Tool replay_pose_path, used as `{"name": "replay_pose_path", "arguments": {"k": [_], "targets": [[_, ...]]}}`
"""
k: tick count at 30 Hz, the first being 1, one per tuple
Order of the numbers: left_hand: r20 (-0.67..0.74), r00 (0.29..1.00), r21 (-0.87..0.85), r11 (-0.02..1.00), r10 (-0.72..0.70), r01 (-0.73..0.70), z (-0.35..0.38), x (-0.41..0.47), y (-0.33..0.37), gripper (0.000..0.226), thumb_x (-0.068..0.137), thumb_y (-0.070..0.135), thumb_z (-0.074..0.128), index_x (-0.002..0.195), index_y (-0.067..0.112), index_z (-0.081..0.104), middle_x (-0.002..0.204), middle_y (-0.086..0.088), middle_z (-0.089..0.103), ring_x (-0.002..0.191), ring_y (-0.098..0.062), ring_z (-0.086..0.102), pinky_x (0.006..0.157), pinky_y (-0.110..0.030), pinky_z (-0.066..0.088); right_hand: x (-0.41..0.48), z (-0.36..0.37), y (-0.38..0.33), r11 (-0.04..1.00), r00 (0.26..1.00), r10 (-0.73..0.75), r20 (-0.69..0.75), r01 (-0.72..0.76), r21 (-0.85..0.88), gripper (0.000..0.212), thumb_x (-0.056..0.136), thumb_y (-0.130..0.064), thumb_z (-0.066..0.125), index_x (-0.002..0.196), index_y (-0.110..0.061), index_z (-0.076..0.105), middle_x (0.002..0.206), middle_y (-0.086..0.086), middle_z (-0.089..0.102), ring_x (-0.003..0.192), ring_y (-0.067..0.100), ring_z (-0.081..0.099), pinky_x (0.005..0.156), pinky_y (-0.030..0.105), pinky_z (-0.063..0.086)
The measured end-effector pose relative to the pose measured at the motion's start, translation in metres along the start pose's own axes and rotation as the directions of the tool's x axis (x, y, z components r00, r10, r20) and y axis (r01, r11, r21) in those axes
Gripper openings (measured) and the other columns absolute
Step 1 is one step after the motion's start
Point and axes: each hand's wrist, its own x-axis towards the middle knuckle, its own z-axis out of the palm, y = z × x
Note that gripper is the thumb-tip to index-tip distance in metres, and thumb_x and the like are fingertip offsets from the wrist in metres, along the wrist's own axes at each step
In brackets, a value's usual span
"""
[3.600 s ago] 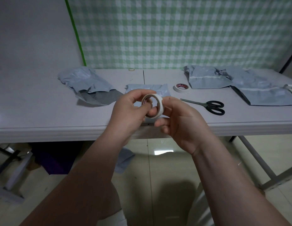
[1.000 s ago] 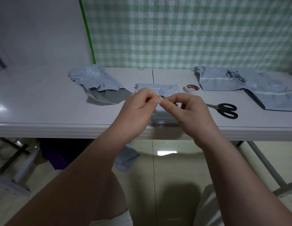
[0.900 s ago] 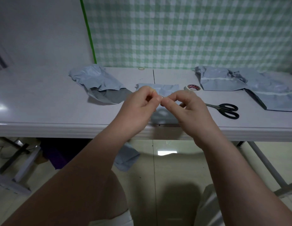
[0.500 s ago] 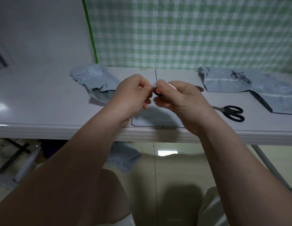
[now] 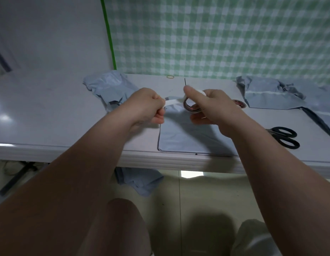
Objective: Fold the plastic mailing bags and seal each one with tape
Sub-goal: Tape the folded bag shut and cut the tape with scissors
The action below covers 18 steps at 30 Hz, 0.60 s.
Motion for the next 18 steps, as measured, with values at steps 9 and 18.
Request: {"name": "replay_pose_path", "arguments": {"k": [9,18], "targets": [[0.103,0.981,-0.08,0.982,-0.161,0.17,0.01,0.022,-0.014,0.02,0.098,0.004,0.046,0.079,0.003,0.053,0.085,-0.016,0.06,0.071,-0.017,0.062,0.057,-0.017,0.056,0.018,0.013,0.028,0.954,0.993,0.111,0.045,-0.119,0.277,0.024,0.089,-0.031,0.061,0.096,-0.009,0.055,0.086,0.007,0.061,0.071,0.025,0.066,0.071,0.035,0.059],[0.027,0.995,0.122,0.988,-0.095,0.091,0.011,0.029,-0.022,0.026,0.09,0.002,0.056,0.064,0.007,0.052,0.083,-0.011,0.056,0.082,-0.02,0.068,0.062,-0.014,0.054,0.018,0.018,0.042,0.962,1.0,0.003,-0.004,-0.002,0.274,0.023,0.083,-0.026,0.07,0.087,-0.012,0.052,0.074,0.001,0.062,0.069,0.014,0.058,0.064,0.025,0.058]]}}
